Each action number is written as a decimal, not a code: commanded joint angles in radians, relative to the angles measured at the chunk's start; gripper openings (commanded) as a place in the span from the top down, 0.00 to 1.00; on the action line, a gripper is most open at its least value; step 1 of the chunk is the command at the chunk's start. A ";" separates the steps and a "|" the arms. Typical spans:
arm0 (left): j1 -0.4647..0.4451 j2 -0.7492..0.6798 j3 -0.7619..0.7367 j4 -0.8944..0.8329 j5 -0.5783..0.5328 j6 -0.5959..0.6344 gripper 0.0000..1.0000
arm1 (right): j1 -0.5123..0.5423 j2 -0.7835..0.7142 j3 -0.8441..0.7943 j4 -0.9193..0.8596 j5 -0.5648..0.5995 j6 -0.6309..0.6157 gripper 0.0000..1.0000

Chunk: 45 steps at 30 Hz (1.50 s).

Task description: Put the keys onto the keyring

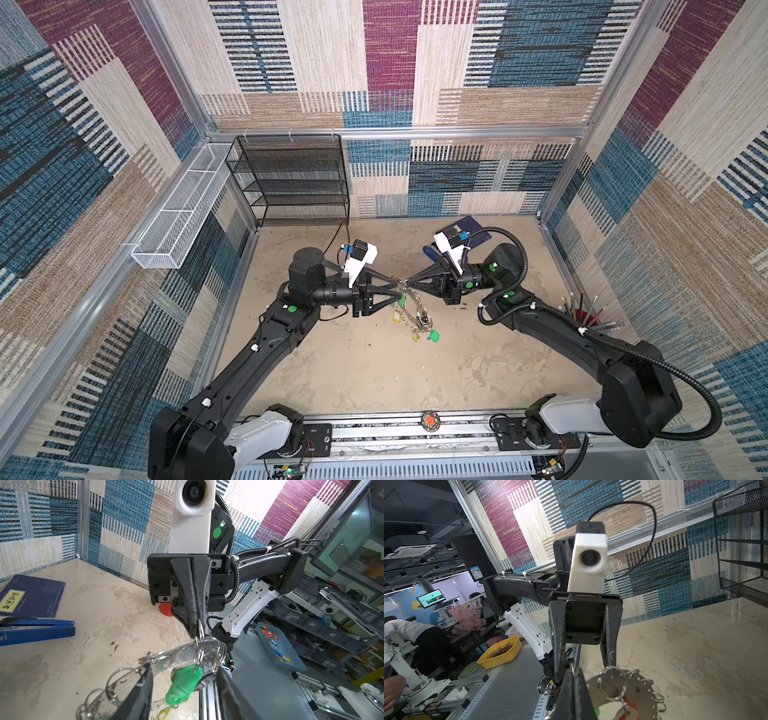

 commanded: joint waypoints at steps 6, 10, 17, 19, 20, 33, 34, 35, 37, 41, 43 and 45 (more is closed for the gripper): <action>-0.023 0.030 0.025 0.034 0.061 -0.013 0.60 | 0.001 -0.002 -0.002 0.057 -0.002 0.023 1.00; -0.024 0.037 0.031 0.022 0.050 -0.011 0.68 | 0.001 0.000 -0.001 0.058 -0.005 0.024 1.00; -0.024 0.052 0.033 0.041 0.053 -0.040 0.83 | 0.002 -0.006 -0.011 0.059 -0.003 0.025 1.00; -0.024 0.053 0.034 0.036 0.054 -0.042 0.89 | 0.001 -0.005 -0.013 0.059 -0.003 0.024 1.00; -0.023 0.051 0.036 0.028 0.055 -0.042 0.92 | 0.000 -0.005 -0.014 0.060 -0.003 0.025 1.00; -0.024 0.061 0.082 -0.097 0.091 0.029 1.00 | 0.002 0.000 -0.009 0.100 -0.019 0.047 1.00; -0.024 0.063 0.088 -0.109 0.092 0.037 1.00 | 0.002 0.000 -0.009 0.104 -0.018 0.050 1.00; -0.023 0.066 0.094 -0.116 0.096 0.039 1.00 | 0.003 -0.001 -0.010 0.110 -0.021 0.054 1.00; -0.024 0.072 0.106 -0.133 0.099 0.045 1.00 | 0.005 0.002 -0.012 0.129 -0.027 0.065 1.00; -0.026 0.092 0.141 -0.197 0.102 0.082 1.00 | 0.009 0.000 -0.018 0.157 -0.032 0.080 1.00; -0.026 0.103 0.153 -0.211 0.107 0.084 1.00 | 0.010 0.005 -0.019 0.170 -0.034 0.084 1.00; -0.028 0.109 0.161 -0.226 0.109 0.091 1.00 | 0.011 0.012 -0.019 0.185 -0.038 0.097 1.00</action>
